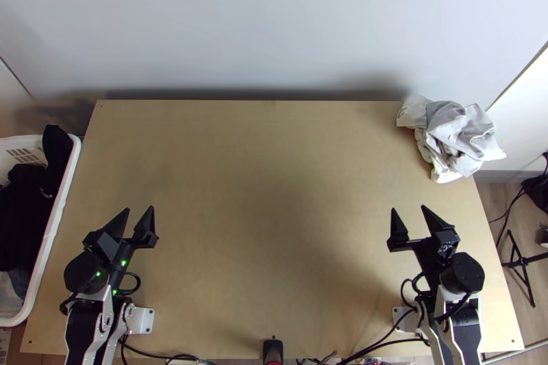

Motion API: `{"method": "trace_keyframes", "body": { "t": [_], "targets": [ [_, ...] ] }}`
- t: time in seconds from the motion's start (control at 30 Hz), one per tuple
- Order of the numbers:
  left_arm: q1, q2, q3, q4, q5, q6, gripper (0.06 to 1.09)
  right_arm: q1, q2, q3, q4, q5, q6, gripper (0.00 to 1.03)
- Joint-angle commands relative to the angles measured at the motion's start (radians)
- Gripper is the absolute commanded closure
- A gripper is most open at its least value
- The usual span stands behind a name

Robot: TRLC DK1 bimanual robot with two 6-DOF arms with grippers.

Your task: Fold the t-shirt

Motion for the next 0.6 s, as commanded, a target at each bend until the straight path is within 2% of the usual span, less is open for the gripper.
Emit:
{"method": "trace_keyframes", "body": {
  "t": [0.0, 0.57],
  "targets": [
    [-0.001, 0.000, 0.002, 0.002, -0.016, 0.012, 0.10, 0.001, 0.000, 0.000, 0.000, 0.002, 0.001, 0.05],
    [-0.069, 0.000, 0.002, -0.001, -0.017, 0.044, 0.10, 0.011, 0.000, 0.000, 0.000, 0.002, 0.001, 0.05]
  ]
}}
